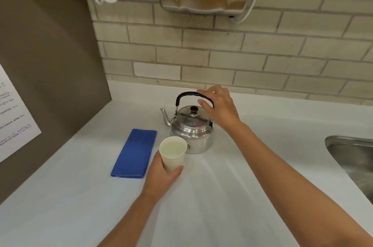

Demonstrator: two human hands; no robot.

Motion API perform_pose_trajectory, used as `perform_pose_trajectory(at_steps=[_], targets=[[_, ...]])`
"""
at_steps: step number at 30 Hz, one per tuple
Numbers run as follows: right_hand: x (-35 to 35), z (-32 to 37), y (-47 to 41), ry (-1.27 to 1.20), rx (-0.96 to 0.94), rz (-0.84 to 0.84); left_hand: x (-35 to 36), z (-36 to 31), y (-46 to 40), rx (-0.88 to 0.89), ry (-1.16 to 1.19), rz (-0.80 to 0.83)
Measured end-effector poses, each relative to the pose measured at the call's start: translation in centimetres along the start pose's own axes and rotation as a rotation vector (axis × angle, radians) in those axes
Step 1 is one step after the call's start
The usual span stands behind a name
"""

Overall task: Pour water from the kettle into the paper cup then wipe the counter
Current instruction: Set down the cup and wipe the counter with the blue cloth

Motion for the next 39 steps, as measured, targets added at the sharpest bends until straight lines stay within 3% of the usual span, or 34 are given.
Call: perform_pose_trajectory(at_steps=[6,13,16,21,31,39], targets=[[-1.8,0.8,7.3,-0.032,0.066,0.055,-0.1,-0.9,0.1,-0.011,-0.020,0.044],[1.8,-0.4,17.4,0.139,0.220,0.225,-1.8,-0.4,0.2,0.065,-0.258,0.364],[4.0,-1.0,21.3,0.273,0.335,0.341,-3.8,-0.1,-0.3,0.094,-0.294,0.354],[5.3,-0.5,23.8,0.351,0.384,0.334,-5.9,-0.8,-4.1,0.218,-0.312,0.276],[5.2,-0.5,23.9,0.379,0.393,0.305,-4.1,4.2,-10.4,0.247,-0.958,0.297],[5.0,-0.1,23.8,0.390,0.400,0.333,-5.8,4.0,-8.6,0.473,-0.909,0.409]])
Point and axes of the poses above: each hand's wrist, its own y-axis away from the middle knuckle, its own x-axis out of the palm, z = x × y, the point moved 6 cm from there along -y, towards the middle knuckle, and after that the axes turned 7 degrees about -z, right-handed, at the moved point
